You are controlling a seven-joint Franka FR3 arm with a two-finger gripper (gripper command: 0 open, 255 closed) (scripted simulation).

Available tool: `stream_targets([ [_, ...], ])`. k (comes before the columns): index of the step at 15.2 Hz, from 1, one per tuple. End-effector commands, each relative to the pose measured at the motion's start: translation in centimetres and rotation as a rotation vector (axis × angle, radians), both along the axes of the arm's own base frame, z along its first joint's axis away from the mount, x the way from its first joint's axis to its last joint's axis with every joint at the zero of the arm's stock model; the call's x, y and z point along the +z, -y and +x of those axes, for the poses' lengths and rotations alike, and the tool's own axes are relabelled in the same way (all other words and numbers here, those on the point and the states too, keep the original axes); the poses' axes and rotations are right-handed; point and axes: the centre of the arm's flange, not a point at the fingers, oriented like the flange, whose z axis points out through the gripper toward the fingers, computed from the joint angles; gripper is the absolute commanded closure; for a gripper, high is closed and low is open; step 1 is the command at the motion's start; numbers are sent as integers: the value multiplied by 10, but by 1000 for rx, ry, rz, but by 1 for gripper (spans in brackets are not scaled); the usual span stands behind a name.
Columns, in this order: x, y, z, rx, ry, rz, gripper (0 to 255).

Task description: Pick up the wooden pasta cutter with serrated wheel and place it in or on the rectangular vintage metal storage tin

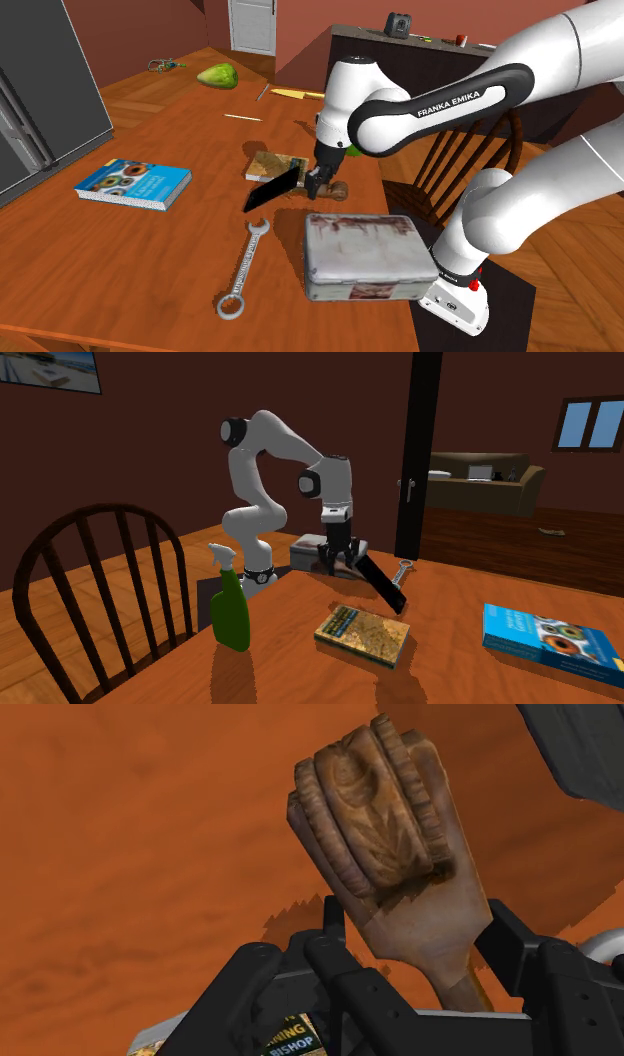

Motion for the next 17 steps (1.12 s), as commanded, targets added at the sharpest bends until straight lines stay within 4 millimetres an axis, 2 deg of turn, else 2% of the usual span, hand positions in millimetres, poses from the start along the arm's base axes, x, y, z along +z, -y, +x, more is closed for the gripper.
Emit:
stream_targets([
  [1, 12, 0, 1, 0, 0, 0, 255],
  [17, 97, 0, 1, 0, 0, 0, 255],
])
